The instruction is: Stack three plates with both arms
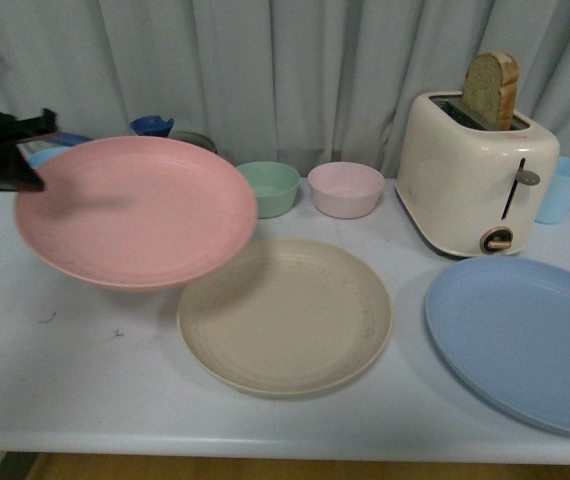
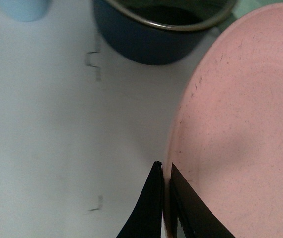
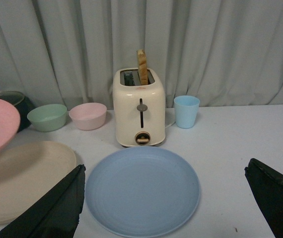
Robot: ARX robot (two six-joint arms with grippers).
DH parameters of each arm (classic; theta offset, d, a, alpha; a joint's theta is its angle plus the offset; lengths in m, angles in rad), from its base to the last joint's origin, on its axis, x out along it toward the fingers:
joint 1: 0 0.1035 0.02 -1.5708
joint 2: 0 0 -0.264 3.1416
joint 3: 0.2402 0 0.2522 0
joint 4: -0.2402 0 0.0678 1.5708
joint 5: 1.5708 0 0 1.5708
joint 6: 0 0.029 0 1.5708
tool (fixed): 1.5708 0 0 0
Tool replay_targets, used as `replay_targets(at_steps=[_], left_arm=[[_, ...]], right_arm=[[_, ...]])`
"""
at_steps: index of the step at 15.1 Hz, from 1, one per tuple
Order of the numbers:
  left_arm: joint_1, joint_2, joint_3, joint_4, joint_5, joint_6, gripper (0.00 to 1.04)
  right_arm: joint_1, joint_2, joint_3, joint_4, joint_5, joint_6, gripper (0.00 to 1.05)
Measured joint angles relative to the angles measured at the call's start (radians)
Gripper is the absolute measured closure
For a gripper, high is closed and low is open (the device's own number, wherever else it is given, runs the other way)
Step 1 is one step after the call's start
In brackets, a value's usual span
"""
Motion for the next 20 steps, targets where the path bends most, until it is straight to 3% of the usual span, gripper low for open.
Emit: replay_targets(at_steps=[2,10,17,18,20], left_arm=[[-0.081,0.005,0.006,-0.007,0.019,-0.027,1.02],[-0.234,0.098,-0.018,0.024,0.059,-0.147,1.02],[-0.248,0.179,-0.042,0.053,0.039,-0.172,1.02],[-0.248,0.191,-0.041,0.047,0.038,-0.174,1.01],[-0.248,0.198,-0.038,0.051,0.043,-0.180,0.79]], right_arm=[[0.000,0.000,0.000,0.000,0.000,0.000,0.06],[0.000,0.000,0.000,0.000,0.000,0.000,0.06],[0.000,0.000,0.000,0.000,0.000,0.000,0.06],[0.000,0.000,0.000,0.000,0.000,0.000,0.06],[0.000,0.000,0.000,0.000,0.000,0.000,0.06]])
